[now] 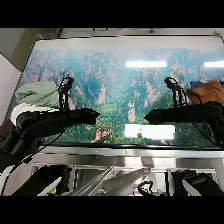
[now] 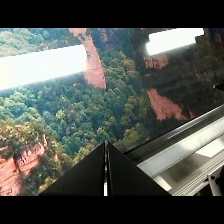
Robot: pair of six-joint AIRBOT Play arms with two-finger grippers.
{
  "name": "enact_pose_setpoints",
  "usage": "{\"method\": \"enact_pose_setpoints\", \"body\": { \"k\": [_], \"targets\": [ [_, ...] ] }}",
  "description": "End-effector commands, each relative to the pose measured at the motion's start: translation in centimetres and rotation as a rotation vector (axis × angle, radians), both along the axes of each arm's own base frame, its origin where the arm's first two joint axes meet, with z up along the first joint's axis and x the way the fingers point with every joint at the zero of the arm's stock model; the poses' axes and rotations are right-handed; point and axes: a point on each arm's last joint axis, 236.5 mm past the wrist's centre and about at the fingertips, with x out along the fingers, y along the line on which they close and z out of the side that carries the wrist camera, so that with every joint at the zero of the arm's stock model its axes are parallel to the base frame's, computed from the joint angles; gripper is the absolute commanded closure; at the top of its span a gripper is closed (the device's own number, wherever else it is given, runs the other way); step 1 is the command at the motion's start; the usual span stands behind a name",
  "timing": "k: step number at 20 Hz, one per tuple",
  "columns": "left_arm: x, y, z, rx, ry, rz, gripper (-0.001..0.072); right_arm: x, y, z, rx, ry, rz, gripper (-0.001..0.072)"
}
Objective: Fold the shirts.
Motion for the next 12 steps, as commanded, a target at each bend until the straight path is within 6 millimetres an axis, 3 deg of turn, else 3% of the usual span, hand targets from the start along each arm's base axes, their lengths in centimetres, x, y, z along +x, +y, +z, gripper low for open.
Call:
{"method": "enact_pose_setpoints", "body": {
  "k": [1, 4, 5, 7, 8, 9, 12],
  "targets": [
    [-0.1, 0.0, 0.0, 0.001, 0.001, -0.002, 0.0691, -0.2, 0.0, 0.0, -0.001, 0.004, 0.005, 0.0685],
    [0.3, 0.7, -0.2, 0.021, -0.004, 0.011, 0.0691, -0.2, 0.0, 0.0, -0.001, 0.004, 0.005, 0.0685],
    [1.4, 2.1, -0.3, 0.067, -0.027, 0.041, 0.0691, -0.2, 0.0, 0.0, -0.001, 0.004, 0.005, 0.0685],
    [5.3, 7.8, -0.4, 0.252, -0.075, 0.148, 0.0669, -0.2, 0.0, 0.0, -0.001, 0.004, 0.005, 0.0685],
    [7.6, 11.8, -0.3, 0.376, -0.097, 0.2, 0.0263, -0.2, 0.0, 0.0, -0.001, 0.004, 0.005, 0.0685],
    [9.6, 15.7, -0.1, 0.495, -0.114, 0.248, 0.0015, -0.2, 0.0, 0.0, 0.0, 0.004, 0.005, 0.0685],
    [14.8, 29.1, -0.4, 0.819, -0.1, 0.412, -0.0004, -0.2, 0.0, 0.0, -0.001, 0.004, 0.005, 0.0685]
  ]
}}
